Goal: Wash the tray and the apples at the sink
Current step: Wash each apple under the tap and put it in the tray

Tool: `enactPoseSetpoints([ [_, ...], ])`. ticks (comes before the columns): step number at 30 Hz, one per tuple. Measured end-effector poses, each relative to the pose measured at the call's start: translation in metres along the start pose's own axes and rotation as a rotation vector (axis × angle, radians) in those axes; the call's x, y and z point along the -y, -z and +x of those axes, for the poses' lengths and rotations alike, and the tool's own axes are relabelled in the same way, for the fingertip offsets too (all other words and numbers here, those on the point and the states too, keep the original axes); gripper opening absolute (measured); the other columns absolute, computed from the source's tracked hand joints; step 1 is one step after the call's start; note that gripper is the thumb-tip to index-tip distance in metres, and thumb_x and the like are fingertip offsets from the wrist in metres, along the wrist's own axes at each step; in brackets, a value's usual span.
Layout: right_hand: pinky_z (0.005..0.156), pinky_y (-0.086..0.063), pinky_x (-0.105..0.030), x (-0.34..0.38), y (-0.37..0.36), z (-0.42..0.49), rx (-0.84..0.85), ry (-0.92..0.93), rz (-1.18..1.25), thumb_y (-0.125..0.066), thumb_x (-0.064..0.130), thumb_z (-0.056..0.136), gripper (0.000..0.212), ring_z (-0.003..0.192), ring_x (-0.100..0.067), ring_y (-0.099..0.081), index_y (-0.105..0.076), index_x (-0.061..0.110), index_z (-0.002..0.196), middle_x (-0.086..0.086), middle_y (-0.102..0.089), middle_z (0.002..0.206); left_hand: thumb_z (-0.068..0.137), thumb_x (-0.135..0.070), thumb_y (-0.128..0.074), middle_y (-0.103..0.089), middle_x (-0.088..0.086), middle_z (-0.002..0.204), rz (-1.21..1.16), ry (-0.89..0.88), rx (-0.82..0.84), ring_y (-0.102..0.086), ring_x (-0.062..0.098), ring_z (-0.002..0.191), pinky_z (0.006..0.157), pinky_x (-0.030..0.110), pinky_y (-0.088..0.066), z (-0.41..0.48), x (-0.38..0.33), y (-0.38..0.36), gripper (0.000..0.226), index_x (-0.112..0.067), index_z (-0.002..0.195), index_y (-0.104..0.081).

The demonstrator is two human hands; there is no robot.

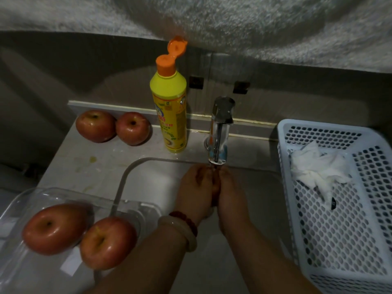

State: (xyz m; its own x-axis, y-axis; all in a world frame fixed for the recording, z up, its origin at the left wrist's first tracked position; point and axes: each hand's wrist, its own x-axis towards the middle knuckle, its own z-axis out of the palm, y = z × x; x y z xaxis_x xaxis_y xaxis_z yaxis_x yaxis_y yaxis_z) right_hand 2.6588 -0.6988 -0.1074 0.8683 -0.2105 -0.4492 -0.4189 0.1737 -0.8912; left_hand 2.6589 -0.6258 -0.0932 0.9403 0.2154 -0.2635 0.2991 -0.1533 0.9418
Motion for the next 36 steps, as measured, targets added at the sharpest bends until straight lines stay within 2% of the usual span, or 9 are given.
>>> enactPoseSetpoints([
  [4, 0.082, -0.054, -0.029, 0.002, 0.0, 0.001, 0.066, 0.023, -0.083, -0.06, 0.024, 0.092, 0.014, 0.092, -0.014, -0.069, -0.071, 0.025, 0.101, 0.002, -0.073, 0.095, 0.094, -0.021, -0.049, -0.064, 0.0, 0.1, 0.076, -0.149, 0.018, -0.062, 0.014, 0.094, 0.084, 0.029, -0.051, -0.003, 0.016, -0.001, 0.018, -0.025, 0.105, -0.063],
  [11, 0.082, -0.05, -0.022, -0.001, 0.001, -0.006, 0.1, 0.283, -0.307, -0.057, 0.028, 0.095, 0.012, 0.095, -0.006, -0.063, -0.062, 0.038, 0.1, 0.007, -0.068, 0.102, 0.092, -0.032, -0.048, -0.072, 0.009, 0.082, -0.703, 0.489, 0.26, -0.068, 0.019, 0.068, 0.067, 0.031, -0.05, 0.002, -0.005, 0.015, 0.029, -0.016, 0.089, -0.072],
  [14, 0.079, -0.05, -0.016, -0.005, 0.001, -0.007, 0.151, 0.263, -0.218, -0.055, 0.023, 0.097, 0.019, 0.093, -0.003, -0.064, -0.065, 0.039, 0.095, 0.012, -0.07, 0.098, 0.093, -0.036, -0.047, -0.073, 0.006, 0.09, -0.307, 0.304, 0.144, -0.069, 0.025, 0.084, 0.082, 0.044, -0.055, 0.009, 0.005, 0.012, 0.028, -0.025, 0.089, -0.071],
  [17, 0.067, -0.052, -0.019, -0.003, -0.001, 0.0, 0.086, -0.016, 0.025, -0.054, 0.023, 0.096, 0.018, 0.086, -0.014, -0.069, -0.071, 0.022, 0.094, 0.0, -0.074, 0.091, 0.098, -0.028, -0.045, -0.066, -0.001, 0.101, 0.063, -0.032, 0.034, -0.062, 0.016, 0.097, 0.09, 0.031, -0.05, 0.001, 0.011, 0.004, 0.019, -0.026, 0.1, -0.065],
  [20, 0.066, -0.054, -0.031, -0.001, 0.001, 0.002, 0.121, -0.175, 0.142, -0.058, 0.028, 0.093, 0.018, 0.089, -0.022, -0.071, -0.073, 0.019, 0.098, -0.007, -0.074, 0.095, 0.099, -0.022, -0.045, -0.065, 0.0, 0.105, 0.033, -0.116, 0.041, -0.061, 0.012, 0.099, 0.089, 0.025, -0.048, -0.003, 0.015, -0.001, 0.021, -0.022, 0.109, -0.064],
  [26, 0.083, -0.044, -0.009, -0.006, 0.007, -0.01, 0.115, 0.516, -0.357, -0.067, 0.032, 0.083, 0.023, 0.099, 0.003, -0.06, -0.063, 0.038, 0.105, 0.014, -0.066, 0.105, 0.094, -0.042, -0.048, -0.074, 0.011, 0.086, -0.529, 0.507, 0.152, -0.069, 0.027, 0.079, 0.074, 0.039, -0.053, 0.003, 0.005, 0.007, 0.031, -0.02, 0.094, -0.071],
  [29, 0.083, -0.049, -0.018, -0.009, 0.007, -0.01, 0.187, 0.299, -0.158, -0.061, 0.031, 0.088, 0.023, 0.101, -0.003, -0.064, -0.064, 0.035, 0.111, 0.008, -0.068, 0.11, 0.092, -0.04, -0.051, -0.072, 0.01, 0.098, -0.407, 0.327, 0.131, -0.07, 0.024, 0.089, 0.077, 0.041, -0.056, 0.006, 0.009, 0.01, 0.026, -0.023, 0.099, -0.07],
  [33, 0.084, -0.055, -0.041, -0.005, 0.004, 0.004, 0.142, -0.225, 0.179, -0.058, 0.036, 0.092, 0.025, 0.092, -0.021, -0.071, -0.071, 0.019, 0.104, -0.009, -0.074, 0.102, 0.096, -0.026, -0.051, -0.068, -0.013, 0.092, -0.181, -0.002, 0.018, -0.063, -0.005, 0.083, 0.068, 0.01, -0.048, -0.002, 0.007, 0.009, 0.015, -0.034, 0.093, -0.062],
  [36, 0.084, -0.057, -0.037, -0.002, 0.006, 0.006, 0.154, -0.045, -0.013, -0.062, 0.038, 0.087, 0.023, 0.093, -0.015, -0.07, -0.071, 0.024, 0.103, -0.005, -0.073, 0.104, 0.099, -0.024, -0.045, -0.068, -0.016, 0.082, -0.258, 0.034, -0.004, -0.062, -0.011, 0.073, 0.062, 0.006, -0.045, -0.006, 0.003, 0.007, 0.021, -0.031, 0.089, -0.063],
])
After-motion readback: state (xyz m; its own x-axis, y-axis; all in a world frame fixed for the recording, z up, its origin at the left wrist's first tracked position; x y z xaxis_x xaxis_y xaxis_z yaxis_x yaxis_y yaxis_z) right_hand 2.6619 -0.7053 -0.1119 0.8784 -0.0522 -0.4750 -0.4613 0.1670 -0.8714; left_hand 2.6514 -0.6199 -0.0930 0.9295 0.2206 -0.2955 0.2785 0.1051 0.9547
